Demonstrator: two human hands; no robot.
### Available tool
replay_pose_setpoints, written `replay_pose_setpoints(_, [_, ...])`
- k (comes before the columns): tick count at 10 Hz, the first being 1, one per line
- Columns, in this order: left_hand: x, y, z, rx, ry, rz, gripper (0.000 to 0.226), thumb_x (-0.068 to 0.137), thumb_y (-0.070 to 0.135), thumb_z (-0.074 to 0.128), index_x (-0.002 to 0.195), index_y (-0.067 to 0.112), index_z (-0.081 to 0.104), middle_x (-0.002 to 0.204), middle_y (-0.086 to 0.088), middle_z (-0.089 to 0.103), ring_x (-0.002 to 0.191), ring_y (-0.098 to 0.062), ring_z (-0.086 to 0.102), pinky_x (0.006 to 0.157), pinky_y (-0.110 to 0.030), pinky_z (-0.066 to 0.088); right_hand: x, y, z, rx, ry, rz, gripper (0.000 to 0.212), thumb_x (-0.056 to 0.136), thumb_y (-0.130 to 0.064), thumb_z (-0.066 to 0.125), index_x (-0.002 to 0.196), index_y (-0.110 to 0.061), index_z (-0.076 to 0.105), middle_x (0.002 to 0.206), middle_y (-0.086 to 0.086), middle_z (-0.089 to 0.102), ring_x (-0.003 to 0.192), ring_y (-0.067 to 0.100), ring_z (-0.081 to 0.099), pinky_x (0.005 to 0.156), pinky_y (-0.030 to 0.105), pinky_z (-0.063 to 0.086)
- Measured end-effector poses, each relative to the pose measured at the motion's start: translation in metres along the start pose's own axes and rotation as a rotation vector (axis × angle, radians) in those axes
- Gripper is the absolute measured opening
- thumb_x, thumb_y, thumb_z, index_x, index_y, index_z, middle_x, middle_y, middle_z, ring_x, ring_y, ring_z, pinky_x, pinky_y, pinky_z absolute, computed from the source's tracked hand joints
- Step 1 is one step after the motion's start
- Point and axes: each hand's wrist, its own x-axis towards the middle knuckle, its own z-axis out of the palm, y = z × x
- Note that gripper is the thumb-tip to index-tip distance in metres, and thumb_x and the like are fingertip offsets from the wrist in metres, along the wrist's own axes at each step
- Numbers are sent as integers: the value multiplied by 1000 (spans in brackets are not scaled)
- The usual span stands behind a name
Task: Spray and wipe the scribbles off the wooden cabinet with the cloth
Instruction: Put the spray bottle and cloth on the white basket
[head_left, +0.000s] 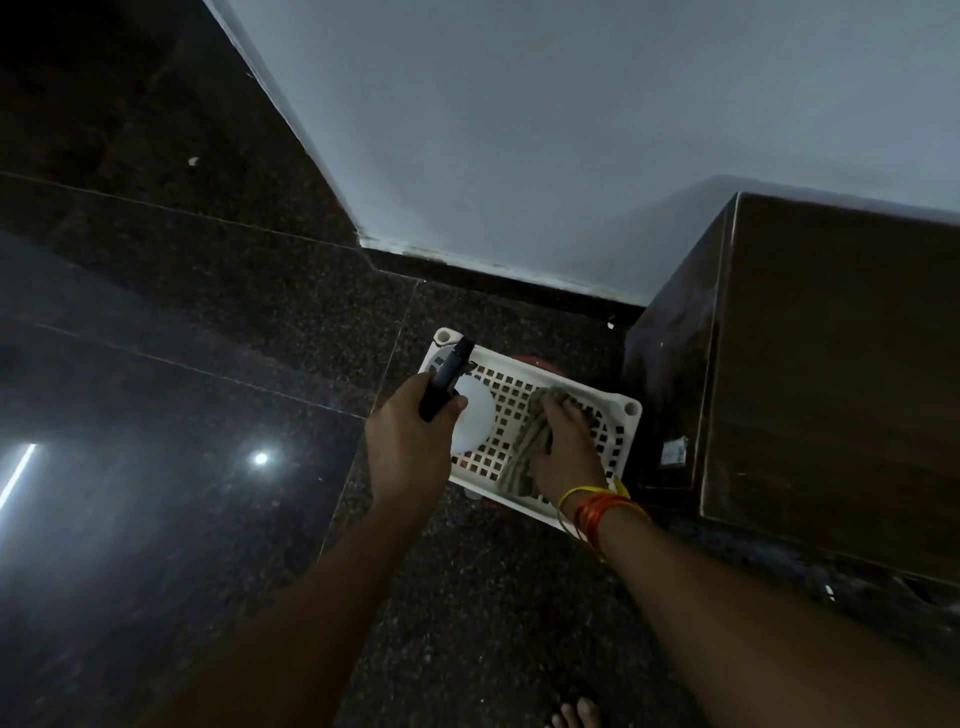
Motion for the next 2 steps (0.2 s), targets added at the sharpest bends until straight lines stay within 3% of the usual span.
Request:
replay_pose_setpoints(1, [-3, 5, 1, 47, 15, 58, 36, 91, 26, 67, 125, 25, 59, 103, 16, 60, 98, -9, 57, 73, -26, 44, -3, 1, -5, 42, 36, 6, 65, 88, 5, 47, 150, -11, 30, 156, 9, 25, 145, 24, 22, 118, 36, 24])
replay_pose_setpoints(2, [-12, 14, 0, 114, 95, 189, 58, 91, 31, 66, 143, 20, 41, 136, 5, 49, 123, -7, 38, 98, -33, 39, -15, -6, -14, 76, 119, -22, 54, 90, -4, 53, 143, -11, 43, 145, 8, 43, 136, 24, 41, 113, 35, 35])
